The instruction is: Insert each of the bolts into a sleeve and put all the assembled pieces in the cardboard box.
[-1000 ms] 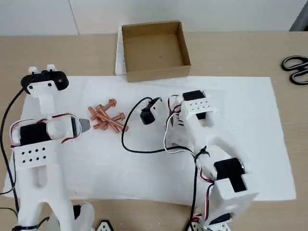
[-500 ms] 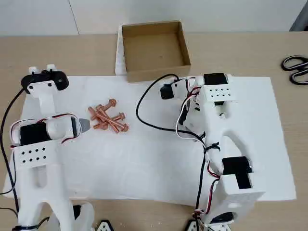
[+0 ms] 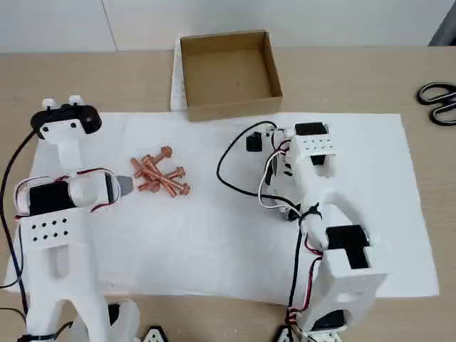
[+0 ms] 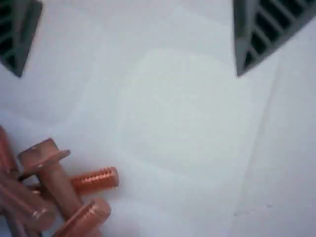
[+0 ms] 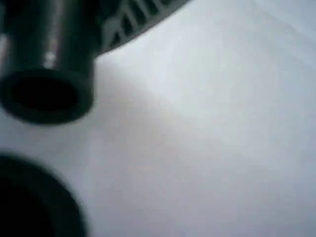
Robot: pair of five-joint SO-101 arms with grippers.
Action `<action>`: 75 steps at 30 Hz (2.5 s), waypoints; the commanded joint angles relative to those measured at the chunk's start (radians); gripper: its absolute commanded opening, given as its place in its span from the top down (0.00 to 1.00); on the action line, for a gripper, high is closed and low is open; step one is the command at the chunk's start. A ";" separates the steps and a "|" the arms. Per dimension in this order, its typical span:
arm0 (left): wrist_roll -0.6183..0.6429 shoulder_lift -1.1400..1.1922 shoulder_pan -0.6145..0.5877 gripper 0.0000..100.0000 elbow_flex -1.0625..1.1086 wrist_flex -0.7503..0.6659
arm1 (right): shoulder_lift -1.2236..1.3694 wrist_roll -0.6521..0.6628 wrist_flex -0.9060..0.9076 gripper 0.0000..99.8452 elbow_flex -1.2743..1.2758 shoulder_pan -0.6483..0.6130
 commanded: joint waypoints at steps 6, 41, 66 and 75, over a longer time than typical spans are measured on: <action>0.003 -0.005 -0.003 0.74 -0.004 -0.018 | -0.007 -0.014 -0.005 0.86 -0.008 -0.054; 0.003 -0.005 -0.003 0.74 -0.004 -0.020 | 0.002 0.009 -0.226 0.86 0.175 -0.054; -0.002 0.003 0.003 0.74 -0.010 -0.017 | -0.203 0.014 0.013 0.99 0.035 0.056; -0.003 0.279 0.005 0.74 -0.229 0.060 | -0.400 0.009 0.079 1.00 0.006 0.056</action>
